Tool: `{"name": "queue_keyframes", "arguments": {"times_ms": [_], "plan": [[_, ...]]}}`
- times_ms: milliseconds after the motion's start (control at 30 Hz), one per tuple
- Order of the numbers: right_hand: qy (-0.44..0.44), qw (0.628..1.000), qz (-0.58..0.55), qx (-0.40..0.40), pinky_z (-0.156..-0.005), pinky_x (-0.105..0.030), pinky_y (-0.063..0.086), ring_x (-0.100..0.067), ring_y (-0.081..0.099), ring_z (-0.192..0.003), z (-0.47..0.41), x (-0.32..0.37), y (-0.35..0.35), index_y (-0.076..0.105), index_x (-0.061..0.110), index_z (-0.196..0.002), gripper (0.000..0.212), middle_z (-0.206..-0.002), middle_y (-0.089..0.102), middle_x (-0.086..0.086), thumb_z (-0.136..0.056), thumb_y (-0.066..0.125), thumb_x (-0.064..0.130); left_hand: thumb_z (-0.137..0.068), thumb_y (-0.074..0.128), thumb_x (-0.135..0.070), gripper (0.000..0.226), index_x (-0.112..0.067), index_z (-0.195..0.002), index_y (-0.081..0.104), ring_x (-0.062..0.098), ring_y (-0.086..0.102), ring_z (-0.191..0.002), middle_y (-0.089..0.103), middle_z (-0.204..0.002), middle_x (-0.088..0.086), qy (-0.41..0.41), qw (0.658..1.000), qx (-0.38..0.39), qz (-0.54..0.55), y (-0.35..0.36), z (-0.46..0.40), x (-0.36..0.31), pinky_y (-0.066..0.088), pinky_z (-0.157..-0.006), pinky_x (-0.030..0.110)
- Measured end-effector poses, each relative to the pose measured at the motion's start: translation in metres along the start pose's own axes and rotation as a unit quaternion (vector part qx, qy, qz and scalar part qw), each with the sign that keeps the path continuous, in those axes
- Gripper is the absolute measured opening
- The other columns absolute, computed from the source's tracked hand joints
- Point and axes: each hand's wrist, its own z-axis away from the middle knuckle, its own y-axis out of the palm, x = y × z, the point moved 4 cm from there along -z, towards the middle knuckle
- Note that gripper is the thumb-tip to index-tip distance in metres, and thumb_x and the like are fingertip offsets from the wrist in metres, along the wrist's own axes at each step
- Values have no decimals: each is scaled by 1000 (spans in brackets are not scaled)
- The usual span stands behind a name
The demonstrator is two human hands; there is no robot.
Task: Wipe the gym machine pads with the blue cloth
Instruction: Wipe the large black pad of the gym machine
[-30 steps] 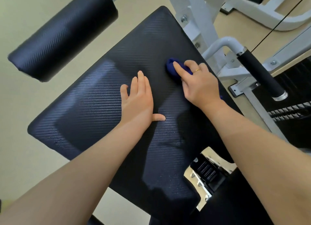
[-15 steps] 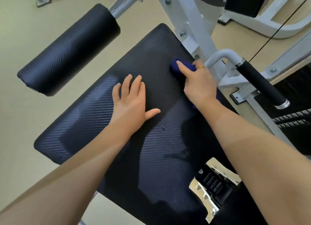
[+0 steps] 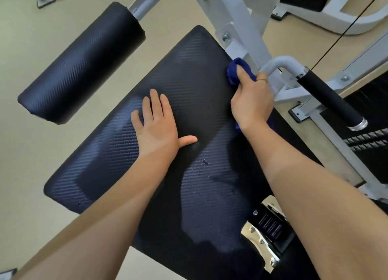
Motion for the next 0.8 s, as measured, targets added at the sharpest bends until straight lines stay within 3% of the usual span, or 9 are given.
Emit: {"name": "queue_keyframes", "arguments": {"times_ms": [100, 200, 267, 367, 467, 600, 667, 733, 800], "plan": [[-146, 987, -7, 62, -66, -36, 43, -36, 54, -96, 32, 26, 11, 52, 34, -129, 45, -121, 49, -14, -87, 50, 17, -64, 51, -78, 123, -5, -147, -2, 29, 6, -145, -3, -158, 14, 1, 1000, 12, 6, 4, 0, 1, 15, -112, 48], [-334, 933, -7, 131, -49, -30, 39, -37, 58, -69, 62, 45, 13, 65, 24, -114, 50, -99, 59, -19, -66, 69, 14, -63, 56, -76, 123, -6, -148, -1, 29, 6, -144, -3, -158, 12, 6, 1000, 11, 26, 1, -3, 3, 14, -112, 47], [-327, 937, 33, 116, -53, -32, 39, -38, 56, -76, 39, 47, 12, 61, 27, -119, 52, -105, 56, -19, -70, 68, 11, -62, 56, -78, 124, -7, -148, 0, 28, 7, -144, -2, -158, 11, 7, 1000, 8, 26, -1, -5, 5, 15, -111, 46], [-197, 977, 74, 29, -69, -37, 40, -34, 47, -103, -11, 37, 3, 47, 32, -132, 52, -126, 43, -14, -87, 50, 7, -61, 52, -81, 125, -9, -148, -2, 26, 6, -144, -5, -158, 9, 2, 1000, 16, 20, 1, -2, 3, 15, -111, 45], [-165, 984, 44, 49, -66, -33, 39, -34, 49, -101, 0, 54, 5, 49, 28, -133, 51, -126, 45, -16, -86, 51, 7, -61, 52, -80, 124, -9, -148, -2, 25, 5, -145, -5, -158, 8, 2, 999, 22, 34, -3, -2, 4, 14, -112, 45], [-400, 909, 57, 103, -45, -26, 44, -30, 59, -64, 54, 81, 25, 69, 20, -111, 65, -96, 65, -16, -47, 84, 23, -62, 58, -76, 122, -10, -149, 3, 23, 7, -145, -2, -159, 7, -6, 998, 28, 59, -6, -2, 6, 14, -111, 45], [-461, 882, 87, 53, -43, -26, 42, -29, 58, -60, 31, 77, 21, 71, 21, -105, 55, -92, 67, -16, -52, 82, 18, -66, 58, -72, 112, -12, -148, 11, 22, 13, -143, 5, -159, 5, 8, 999, 16, 51, -9, -3, 10, 16, -110, 46], [-370, 924, 90, 27, -52, -31, 45, -34, 58, -74, -6, 72, 9, 65, 22, -114, 47, -106, 62, -19, -69, 69, 10, -75, 58, -63, 91, -16, -145, 24, 22, 23, -139, 17, -156, 3, 26, 998, -8, 63, -15, -9, 19, 17, -108, 45], [-206, 975, 79, 37, -65, -37, 43, -37, 50, -98, -33, 65, 7, 48, 24, -132, 50, -129, 45, -19, -86, 49, 6, -80, 60, -54, 75, -17, -140, 34, 21, 29, -136, 27, -152, 0, 40, 994, -40, 93, -18, -13, 28, 18, -106, 42]]}}
